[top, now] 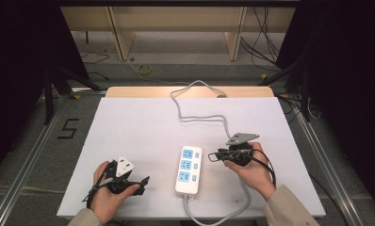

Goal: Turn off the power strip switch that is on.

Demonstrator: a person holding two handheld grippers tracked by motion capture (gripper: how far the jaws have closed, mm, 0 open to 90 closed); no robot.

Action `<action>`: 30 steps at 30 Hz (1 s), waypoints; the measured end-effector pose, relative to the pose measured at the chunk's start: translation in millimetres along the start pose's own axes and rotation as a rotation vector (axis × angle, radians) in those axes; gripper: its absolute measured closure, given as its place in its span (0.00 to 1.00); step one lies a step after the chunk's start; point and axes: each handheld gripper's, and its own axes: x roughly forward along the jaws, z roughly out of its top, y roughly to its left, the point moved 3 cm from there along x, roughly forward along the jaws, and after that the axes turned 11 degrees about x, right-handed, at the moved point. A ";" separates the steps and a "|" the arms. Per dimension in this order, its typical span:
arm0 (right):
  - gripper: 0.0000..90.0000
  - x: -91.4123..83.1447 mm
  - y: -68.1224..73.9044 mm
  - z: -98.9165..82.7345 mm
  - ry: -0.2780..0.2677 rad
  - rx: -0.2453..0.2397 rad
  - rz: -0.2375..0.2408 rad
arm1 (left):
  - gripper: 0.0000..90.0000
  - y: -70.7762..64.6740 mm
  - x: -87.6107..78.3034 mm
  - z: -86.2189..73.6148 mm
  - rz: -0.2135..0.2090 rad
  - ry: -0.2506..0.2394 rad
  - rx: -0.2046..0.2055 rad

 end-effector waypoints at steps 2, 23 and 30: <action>0.84 -1.7 -1.5 -1.9 -0.001 0.003 -0.004 | 0.08 0.1 -0.1 -0.1 0.000 0.001 0.001; 0.67 -22.9 -23.1 -27.8 -0.025 0.052 -0.035 | 0.08 1.3 -0.7 -1.2 0.003 0.002 -0.007; 0.60 -31.4 -32.3 -39.0 -0.051 0.070 -0.056 | 0.08 1.8 -0.4 -1.7 0.003 0.003 -0.010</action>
